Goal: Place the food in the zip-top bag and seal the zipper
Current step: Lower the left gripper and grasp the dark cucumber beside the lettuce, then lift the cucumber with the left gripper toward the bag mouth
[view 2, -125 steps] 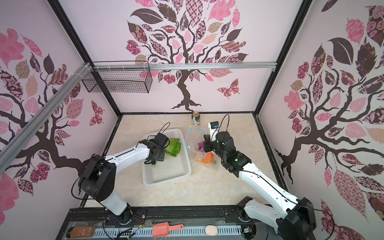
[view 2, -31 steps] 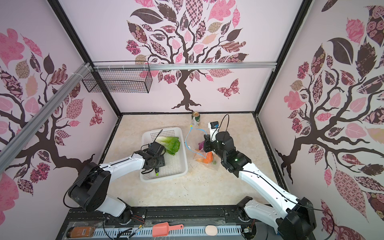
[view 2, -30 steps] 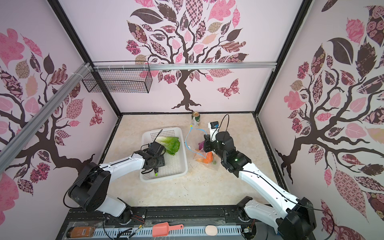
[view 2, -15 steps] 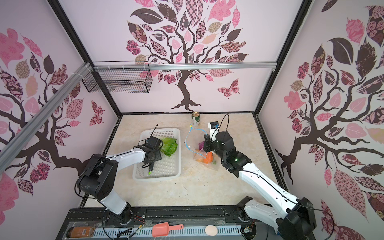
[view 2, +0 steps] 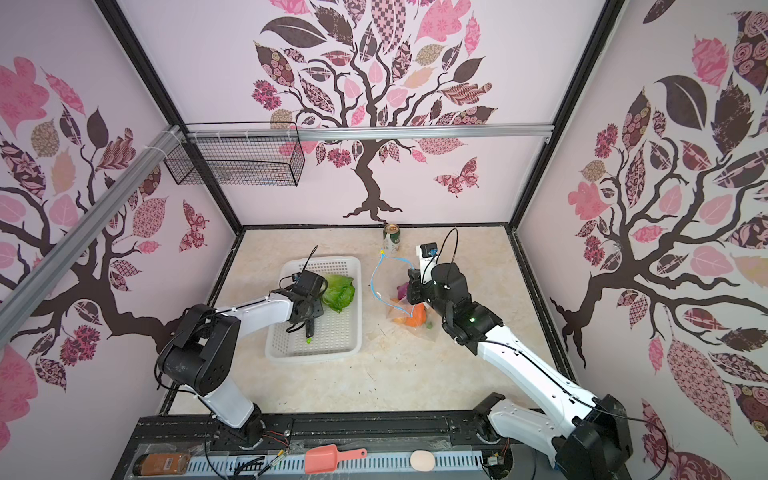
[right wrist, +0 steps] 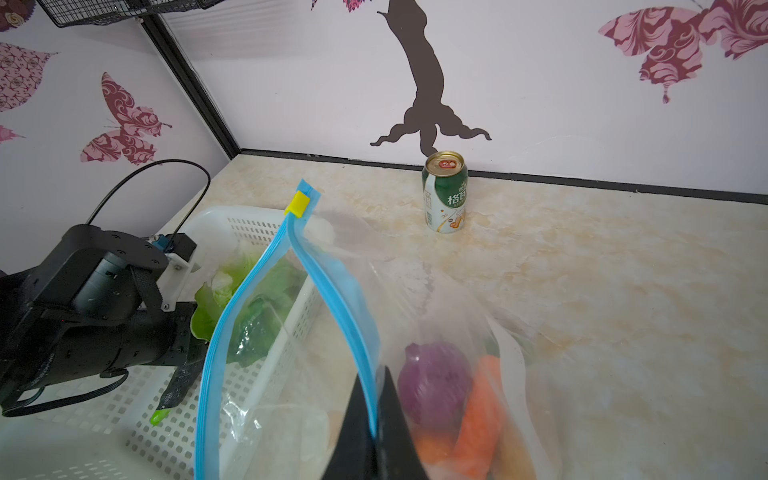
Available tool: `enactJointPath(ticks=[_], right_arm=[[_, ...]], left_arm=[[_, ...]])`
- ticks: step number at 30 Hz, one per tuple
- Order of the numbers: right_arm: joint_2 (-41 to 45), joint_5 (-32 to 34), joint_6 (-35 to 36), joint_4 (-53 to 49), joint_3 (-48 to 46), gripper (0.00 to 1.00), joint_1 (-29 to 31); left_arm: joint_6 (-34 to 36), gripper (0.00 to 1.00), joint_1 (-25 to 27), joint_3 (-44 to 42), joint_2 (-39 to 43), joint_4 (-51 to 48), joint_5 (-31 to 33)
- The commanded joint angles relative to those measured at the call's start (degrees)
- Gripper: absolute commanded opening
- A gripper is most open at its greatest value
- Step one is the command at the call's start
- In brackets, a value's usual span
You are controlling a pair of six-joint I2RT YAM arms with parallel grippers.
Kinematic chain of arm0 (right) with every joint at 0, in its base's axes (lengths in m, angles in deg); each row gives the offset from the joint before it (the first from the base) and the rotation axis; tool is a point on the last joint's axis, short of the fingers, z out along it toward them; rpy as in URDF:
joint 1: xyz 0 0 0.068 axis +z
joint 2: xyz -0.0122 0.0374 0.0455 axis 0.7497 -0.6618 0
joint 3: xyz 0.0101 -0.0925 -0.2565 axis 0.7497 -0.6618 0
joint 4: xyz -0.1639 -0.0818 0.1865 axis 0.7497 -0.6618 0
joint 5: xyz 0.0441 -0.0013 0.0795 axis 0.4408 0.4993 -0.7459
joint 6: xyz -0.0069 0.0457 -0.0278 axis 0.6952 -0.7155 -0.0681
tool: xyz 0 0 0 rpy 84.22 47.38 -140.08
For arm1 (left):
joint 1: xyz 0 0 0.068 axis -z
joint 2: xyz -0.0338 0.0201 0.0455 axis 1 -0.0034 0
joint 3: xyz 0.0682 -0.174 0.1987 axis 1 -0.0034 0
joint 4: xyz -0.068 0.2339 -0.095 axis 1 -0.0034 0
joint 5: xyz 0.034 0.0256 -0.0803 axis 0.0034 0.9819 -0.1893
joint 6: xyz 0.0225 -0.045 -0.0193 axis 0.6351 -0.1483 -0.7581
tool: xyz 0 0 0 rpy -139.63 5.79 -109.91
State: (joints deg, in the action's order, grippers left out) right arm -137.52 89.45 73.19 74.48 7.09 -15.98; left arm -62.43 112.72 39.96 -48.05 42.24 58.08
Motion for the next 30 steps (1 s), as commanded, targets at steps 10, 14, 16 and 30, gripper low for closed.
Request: enactJointPath(ticks=[10, 14, 16, 30], right_arm=[[0.14, 0.01, 0.09, -0.24, 0.64, 0.00, 0.18], [0.26, -0.46, -0.24, -0.07, 0.97, 0.00, 0.12], [0.09, -1.11, -0.60, 0.02, 1.31, 0.00, 0.17], [-4.65, -6.34, -6.11, 0.58, 5.05, 0.00, 0.14]], left_arm=[[0.14, 0.31, 0.02, -3.76, 17.38, -4.77, -3.46], [0.36, 0.31, 0.11, -4.25, 23.72, -4.88, -4.62], [1.04, 0.32, 0.19, -4.13, 26.46, -3.54, -5.46], [3.22, 0.33, 9.03, 1.75, 31.10, 20.06, -10.46]])
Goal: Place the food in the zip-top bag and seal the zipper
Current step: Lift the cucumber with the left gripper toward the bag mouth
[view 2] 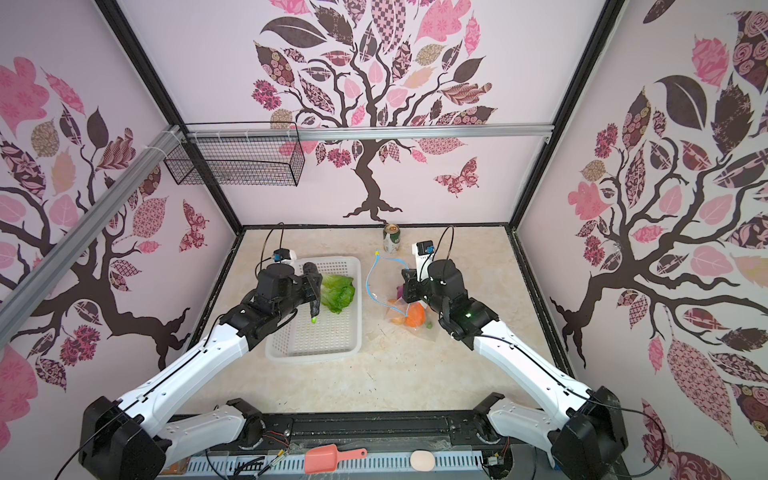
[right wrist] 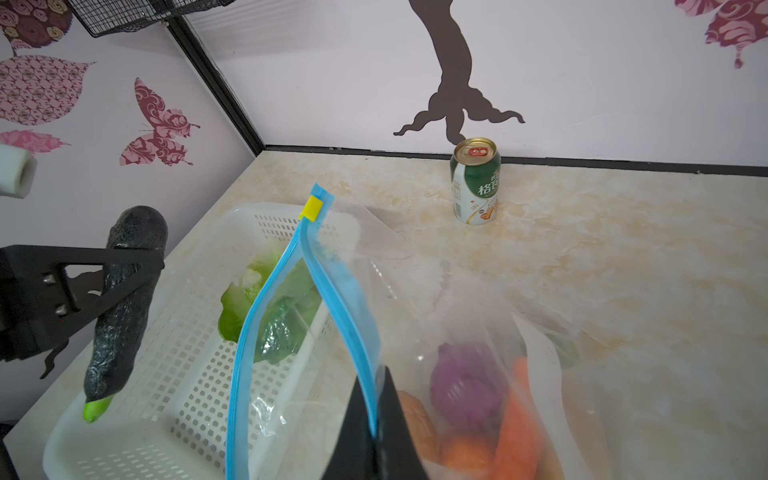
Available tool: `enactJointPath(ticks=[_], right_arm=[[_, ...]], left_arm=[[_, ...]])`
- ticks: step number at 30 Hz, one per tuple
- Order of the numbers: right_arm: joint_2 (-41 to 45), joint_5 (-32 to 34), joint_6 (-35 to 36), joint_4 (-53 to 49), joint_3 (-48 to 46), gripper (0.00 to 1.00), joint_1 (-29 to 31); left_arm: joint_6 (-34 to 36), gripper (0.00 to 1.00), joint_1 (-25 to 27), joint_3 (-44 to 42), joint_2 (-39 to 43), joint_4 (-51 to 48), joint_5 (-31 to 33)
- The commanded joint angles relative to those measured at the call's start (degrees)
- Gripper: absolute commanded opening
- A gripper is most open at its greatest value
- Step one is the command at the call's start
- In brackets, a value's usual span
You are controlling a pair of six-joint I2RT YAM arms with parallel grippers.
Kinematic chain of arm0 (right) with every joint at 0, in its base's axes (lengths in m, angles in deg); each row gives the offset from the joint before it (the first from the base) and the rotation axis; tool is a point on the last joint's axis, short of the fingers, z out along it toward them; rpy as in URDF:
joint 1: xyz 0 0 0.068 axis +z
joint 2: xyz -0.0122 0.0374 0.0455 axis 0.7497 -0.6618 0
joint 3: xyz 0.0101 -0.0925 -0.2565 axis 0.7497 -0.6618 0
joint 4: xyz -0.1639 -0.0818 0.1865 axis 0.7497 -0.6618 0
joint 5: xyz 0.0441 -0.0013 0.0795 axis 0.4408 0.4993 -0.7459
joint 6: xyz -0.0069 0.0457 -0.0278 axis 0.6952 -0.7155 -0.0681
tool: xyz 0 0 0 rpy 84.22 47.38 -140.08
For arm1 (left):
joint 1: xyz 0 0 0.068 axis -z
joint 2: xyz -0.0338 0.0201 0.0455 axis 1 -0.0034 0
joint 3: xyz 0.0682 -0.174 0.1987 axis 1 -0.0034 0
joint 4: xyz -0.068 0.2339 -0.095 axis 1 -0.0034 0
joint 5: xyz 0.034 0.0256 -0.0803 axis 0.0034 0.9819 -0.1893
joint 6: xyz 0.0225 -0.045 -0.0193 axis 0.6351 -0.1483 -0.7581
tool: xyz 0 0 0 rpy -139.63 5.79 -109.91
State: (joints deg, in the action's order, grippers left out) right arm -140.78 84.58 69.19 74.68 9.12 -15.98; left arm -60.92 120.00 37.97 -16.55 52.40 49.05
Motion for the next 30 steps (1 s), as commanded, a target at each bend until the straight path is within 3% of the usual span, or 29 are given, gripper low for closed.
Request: enactJointPath(ticks=[1, 10, 18, 30], right_arm=[[-1.70, -1.47, -2.57, 0.21, 3.22, 0.00, 0.17], [-3.07, -1.80, -5.23, -0.62, 4.33, 0.00, 0.13], [-3.00, -3.34, -6.48, -1.13, 4.49, 0.00, 0.17], [-1.59, -3.74, -7.32, -1.77, 5.39, 0.00, 0.12]], left_arm=[[1.84, 0.33, 2.47, 4.16, -1.10, 12.14, -1.93], [0.14, 0.33, 6.60, 5.55, -9.20, 31.39, -7.97], [11.80, 0.33, 13.75, 8.76, -16.93, 42.82, -6.36], [12.07, 0.30, 14.90, 7.85, -26.47, 56.93, -6.96]])
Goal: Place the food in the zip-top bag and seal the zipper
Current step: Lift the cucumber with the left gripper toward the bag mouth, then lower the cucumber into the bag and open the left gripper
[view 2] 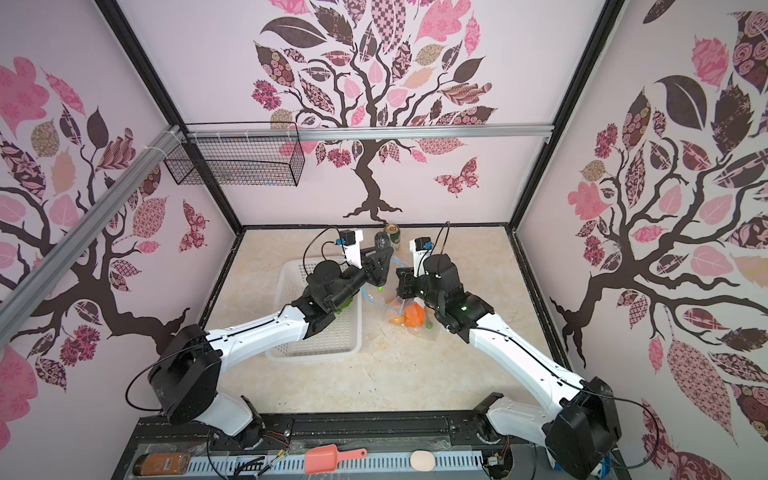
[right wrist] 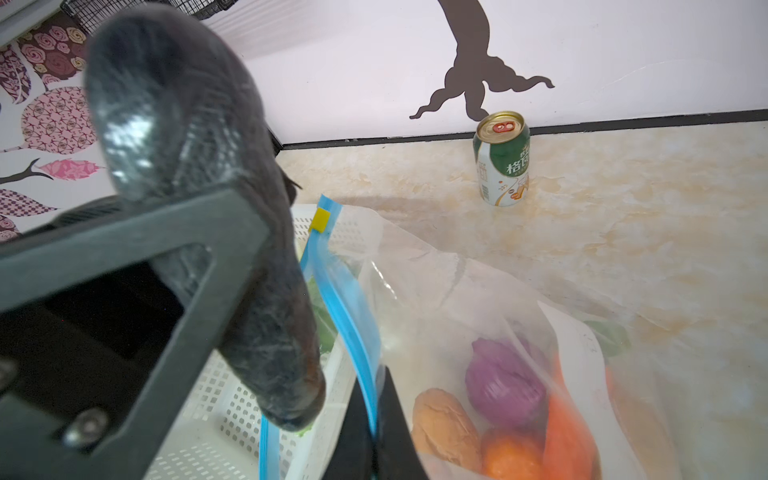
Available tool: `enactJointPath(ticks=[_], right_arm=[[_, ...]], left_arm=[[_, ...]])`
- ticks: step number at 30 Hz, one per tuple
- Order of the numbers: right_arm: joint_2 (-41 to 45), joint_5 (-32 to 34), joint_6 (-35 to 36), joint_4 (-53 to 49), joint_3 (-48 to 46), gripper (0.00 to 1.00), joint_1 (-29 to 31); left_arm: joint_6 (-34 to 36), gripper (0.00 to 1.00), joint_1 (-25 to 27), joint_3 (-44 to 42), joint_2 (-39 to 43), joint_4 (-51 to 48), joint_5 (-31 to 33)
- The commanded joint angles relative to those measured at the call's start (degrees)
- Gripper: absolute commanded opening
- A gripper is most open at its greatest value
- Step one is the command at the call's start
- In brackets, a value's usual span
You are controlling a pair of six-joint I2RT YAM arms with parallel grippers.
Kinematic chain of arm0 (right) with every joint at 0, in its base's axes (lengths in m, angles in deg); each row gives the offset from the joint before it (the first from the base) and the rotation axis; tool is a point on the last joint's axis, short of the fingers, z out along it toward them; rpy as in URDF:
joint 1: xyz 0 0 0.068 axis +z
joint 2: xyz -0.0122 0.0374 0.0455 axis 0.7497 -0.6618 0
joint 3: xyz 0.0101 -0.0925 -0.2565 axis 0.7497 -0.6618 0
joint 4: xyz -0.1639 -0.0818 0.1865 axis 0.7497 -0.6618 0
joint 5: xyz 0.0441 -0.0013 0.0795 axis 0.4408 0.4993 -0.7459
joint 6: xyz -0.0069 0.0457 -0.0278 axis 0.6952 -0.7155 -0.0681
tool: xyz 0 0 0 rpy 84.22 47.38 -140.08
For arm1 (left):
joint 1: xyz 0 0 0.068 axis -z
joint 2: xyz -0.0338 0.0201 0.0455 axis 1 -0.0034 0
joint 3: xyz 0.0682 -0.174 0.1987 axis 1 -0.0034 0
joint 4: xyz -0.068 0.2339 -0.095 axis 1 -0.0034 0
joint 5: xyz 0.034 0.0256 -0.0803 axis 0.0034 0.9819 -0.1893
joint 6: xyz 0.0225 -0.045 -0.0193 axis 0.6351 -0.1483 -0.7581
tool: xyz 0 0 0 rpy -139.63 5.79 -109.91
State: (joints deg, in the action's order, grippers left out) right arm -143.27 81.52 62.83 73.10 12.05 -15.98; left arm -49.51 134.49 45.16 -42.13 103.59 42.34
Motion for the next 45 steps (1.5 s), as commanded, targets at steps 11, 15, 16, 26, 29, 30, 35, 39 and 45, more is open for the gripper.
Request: enactJointPath(ticks=[11, 15, 16, 26, 29, 30, 35, 39, 45], right_arm=[[0.07, 4.92, -2.36, -1.43, 3.87, 0.00, -0.07], [0.44, 5.62, -3.13, -0.57, 3.04, 0.00, -0.40], [0.60, 5.34, -3.27, -0.16, 2.79, 0.00, -0.40], [1.99, 4.35, -3.09, 2.51, 0.08, 0.00, -0.34], [1.46, 3.45, -3.04, 2.77, -0.34, 0.00, -0.36], [1.27, 3.12, -2.81, 2.81, -0.45, 0.00, -0.32], [1.51, 0.70, -1.95, 4.67, -1.74, 0.00, -0.32], [1.88, -0.25, -1.11, 5.39, -2.27, 0.00, -0.36], [2.30, -1.74, -0.15, 5.45, -2.95, 0.00, -0.33]], left_arm=[[-1.83, 0.27, 4.78, -3.97, 1.54, 0.22, 2.95], [-5.77, 0.24, 4.97, -4.18, 2.26, -4.66, 4.57], [-6.35, 0.23, 4.97, -4.16, 2.36, -5.58, 4.96], [-10.50, 0.21, 5.07, 2.86, 1.86, -24.14, 9.43], [-11.23, 0.22, 5.07, 4.30, 1.28, -26.71, 8.64], [-11.30, 0.22, 5.06, 4.87, 1.06, -27.51, 8.19], [-10.39, 0.28, 5.07, 8.92, -1.13, -33.42, 6.24], [-9.75, 0.31, 5.07, 11.91, -3.44, -36.40, 3.73], [-9.17, 0.41, 5.06, 17.72, -7.17, -43.75, 2.85]])
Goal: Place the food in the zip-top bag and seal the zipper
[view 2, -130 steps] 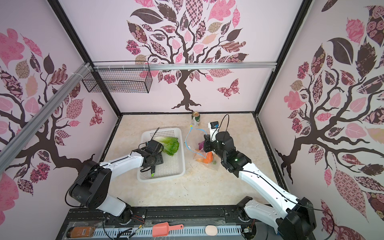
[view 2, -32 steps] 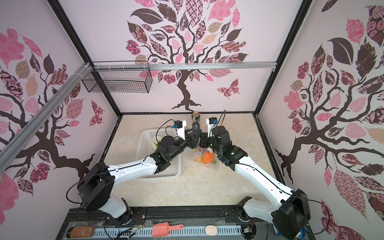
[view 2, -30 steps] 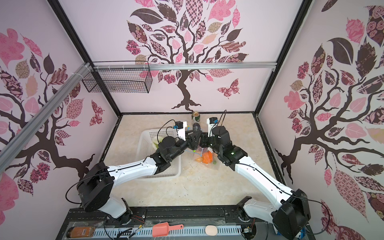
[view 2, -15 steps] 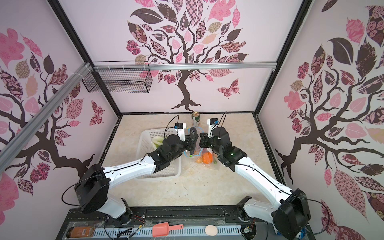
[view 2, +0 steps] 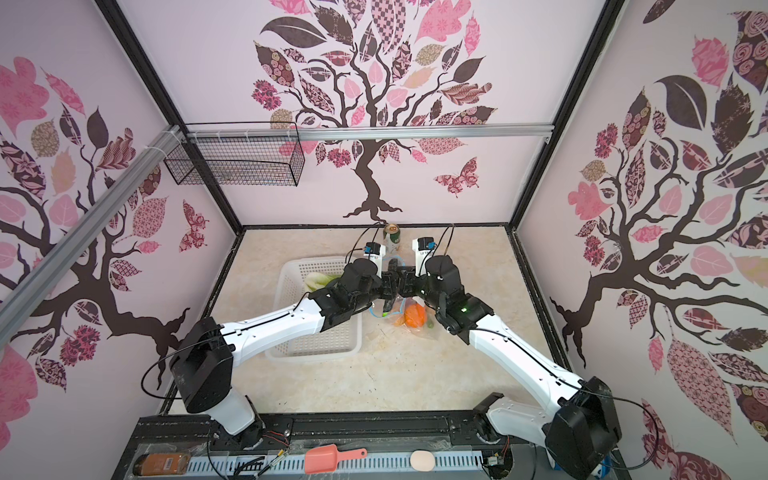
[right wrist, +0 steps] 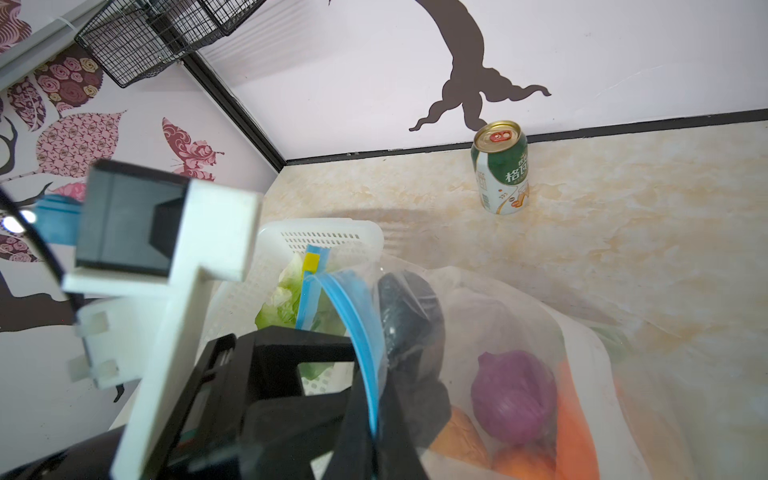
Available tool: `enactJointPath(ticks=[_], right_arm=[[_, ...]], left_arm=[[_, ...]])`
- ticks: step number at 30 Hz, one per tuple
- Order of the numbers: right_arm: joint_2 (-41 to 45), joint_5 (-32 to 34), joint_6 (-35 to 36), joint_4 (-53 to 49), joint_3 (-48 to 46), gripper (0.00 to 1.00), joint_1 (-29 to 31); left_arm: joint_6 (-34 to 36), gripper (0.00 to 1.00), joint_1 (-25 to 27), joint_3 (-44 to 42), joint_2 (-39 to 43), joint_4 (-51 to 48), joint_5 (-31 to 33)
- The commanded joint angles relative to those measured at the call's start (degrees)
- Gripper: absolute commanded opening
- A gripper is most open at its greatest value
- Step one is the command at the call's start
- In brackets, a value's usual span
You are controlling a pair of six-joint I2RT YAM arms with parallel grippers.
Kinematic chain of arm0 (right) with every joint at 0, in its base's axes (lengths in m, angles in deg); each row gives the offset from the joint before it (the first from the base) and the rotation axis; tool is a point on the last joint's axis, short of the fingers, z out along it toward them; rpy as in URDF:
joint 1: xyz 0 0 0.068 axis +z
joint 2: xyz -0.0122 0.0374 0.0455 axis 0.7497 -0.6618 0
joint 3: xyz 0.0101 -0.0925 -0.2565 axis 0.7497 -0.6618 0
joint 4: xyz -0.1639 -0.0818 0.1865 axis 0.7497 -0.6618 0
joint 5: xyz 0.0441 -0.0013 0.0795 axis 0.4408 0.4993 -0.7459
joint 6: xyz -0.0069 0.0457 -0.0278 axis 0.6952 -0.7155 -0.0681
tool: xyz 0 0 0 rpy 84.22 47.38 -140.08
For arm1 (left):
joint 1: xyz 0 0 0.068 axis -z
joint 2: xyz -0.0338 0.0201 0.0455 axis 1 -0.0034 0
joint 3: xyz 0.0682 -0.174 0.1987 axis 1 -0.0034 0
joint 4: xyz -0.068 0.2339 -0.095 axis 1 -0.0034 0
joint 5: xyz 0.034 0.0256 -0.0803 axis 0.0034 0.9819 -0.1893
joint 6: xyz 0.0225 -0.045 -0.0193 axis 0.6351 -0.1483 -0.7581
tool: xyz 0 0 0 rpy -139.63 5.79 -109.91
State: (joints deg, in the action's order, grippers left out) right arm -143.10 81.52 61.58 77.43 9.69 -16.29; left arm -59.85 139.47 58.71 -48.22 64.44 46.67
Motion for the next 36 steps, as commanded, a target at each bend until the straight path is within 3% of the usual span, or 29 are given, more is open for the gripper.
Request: enactJointPath(ticks=[1, 7, 11, 18, 24, 32, 36], right_arm=[[2.14, -1.53, 1.22, 0.86, -0.78, 0.00, -0.07], [2.66, -0.46, 1.58, -0.17, -1.25, 0.00, -0.09], [3.17, 0.71, 2.15, -0.85, -1.25, 0.00, -0.02], [3.54, 1.64, 2.99, -1.81, -0.90, 0.00, -0.09], [3.72, 1.34, 3.30, -2.21, -0.82, 0.00, -0.02], [3.72, 0.94, 4.13, -3.16, -0.11, 0.00, -0.02], [3.77, 1.03, 4.37, -3.46, -0.02, 0.00, -0.05]], left_arm=[[1.21, 0.44, 0.07, 4.72, -1.46, -5.41, -1.38], [1.20, 0.71, -0.01, 6.02, -0.63, -7.52, -1.37], [1.68, 0.77, -0.19, 6.28, 2.18, -9.25, -1.88], [3.32, 0.78, -1.59, 1.55, 11.60, -10.32, -0.33], [1.60, 0.76, -6.47, -5.81, 18.45, -10.31, 0.49], [0.79, 0.71, -8.33, -7.72, 16.21, -9.96, -6.35], [-1.35, 0.60, -8.32, -7.23, 12.65, -9.34, -12.71]])
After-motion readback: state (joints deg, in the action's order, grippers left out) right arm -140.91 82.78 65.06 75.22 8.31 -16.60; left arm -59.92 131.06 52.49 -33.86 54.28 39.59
